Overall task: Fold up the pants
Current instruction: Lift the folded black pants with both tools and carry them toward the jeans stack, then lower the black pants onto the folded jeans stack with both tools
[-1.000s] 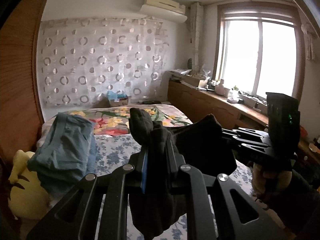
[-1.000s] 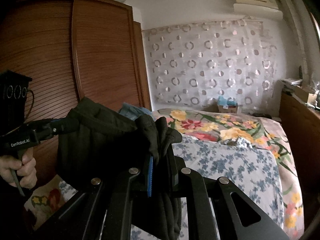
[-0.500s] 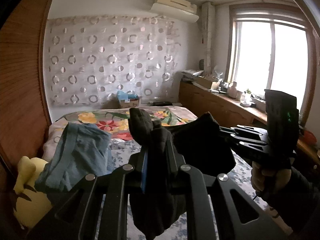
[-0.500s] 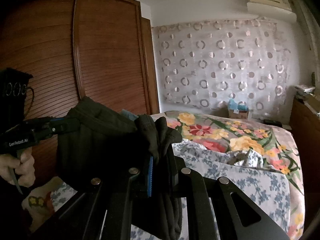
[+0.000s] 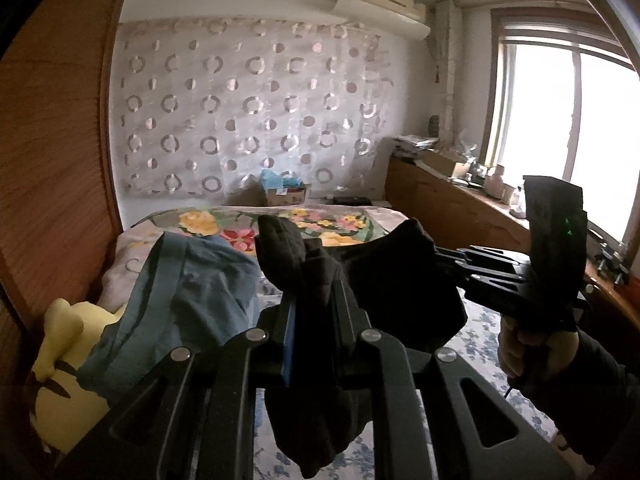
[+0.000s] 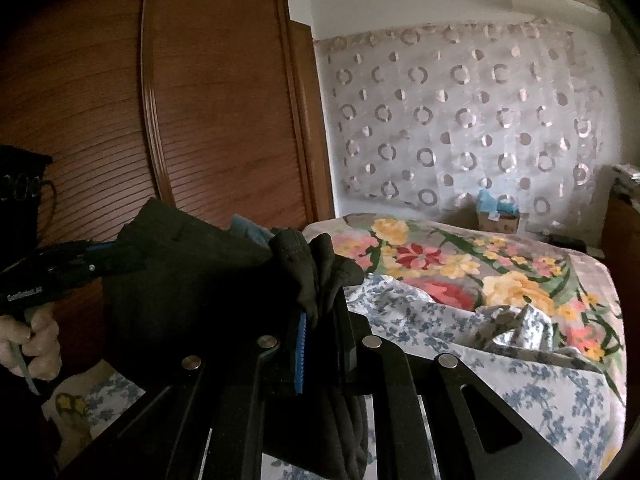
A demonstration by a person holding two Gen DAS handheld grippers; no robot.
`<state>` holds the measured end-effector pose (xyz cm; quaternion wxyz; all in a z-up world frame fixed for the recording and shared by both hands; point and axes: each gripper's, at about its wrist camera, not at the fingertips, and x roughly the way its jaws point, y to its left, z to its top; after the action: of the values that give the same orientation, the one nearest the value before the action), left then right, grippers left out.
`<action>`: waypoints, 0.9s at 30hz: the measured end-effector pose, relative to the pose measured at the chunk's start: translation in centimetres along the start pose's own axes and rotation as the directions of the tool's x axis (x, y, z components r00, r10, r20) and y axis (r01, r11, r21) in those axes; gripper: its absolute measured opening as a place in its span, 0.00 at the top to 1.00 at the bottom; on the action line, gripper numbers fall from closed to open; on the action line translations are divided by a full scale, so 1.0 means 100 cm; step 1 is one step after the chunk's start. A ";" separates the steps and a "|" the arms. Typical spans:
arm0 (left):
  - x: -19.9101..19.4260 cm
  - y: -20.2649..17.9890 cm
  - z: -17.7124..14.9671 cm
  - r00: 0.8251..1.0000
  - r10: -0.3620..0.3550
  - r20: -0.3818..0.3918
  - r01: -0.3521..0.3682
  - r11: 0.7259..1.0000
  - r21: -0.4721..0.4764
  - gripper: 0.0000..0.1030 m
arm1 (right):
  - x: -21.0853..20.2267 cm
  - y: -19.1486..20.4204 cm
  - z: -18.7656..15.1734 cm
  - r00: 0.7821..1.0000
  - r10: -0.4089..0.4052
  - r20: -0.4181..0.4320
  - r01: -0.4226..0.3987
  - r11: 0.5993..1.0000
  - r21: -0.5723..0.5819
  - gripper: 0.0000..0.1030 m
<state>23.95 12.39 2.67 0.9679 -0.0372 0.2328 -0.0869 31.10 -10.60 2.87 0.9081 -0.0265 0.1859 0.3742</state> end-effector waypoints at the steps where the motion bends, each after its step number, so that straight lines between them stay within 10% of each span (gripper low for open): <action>1: 0.001 0.001 0.000 1.000 0.006 0.000 -0.006 1.000 -0.001 0.85 | 0.004 -0.002 0.002 1.000 0.008 -0.001 -0.008 1.000 0.000 0.90; 27: -0.013 0.035 0.001 0.987 0.151 0.055 -0.149 0.988 -0.040 0.85 | 0.142 -0.035 0.047 0.980 0.197 0.010 -0.196 0.976 -0.097 0.90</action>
<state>23.37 16.08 2.96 0.9772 -0.0394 0.2082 -0.0087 44.26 -2.78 1.88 0.8662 -0.0476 0.1608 0.4708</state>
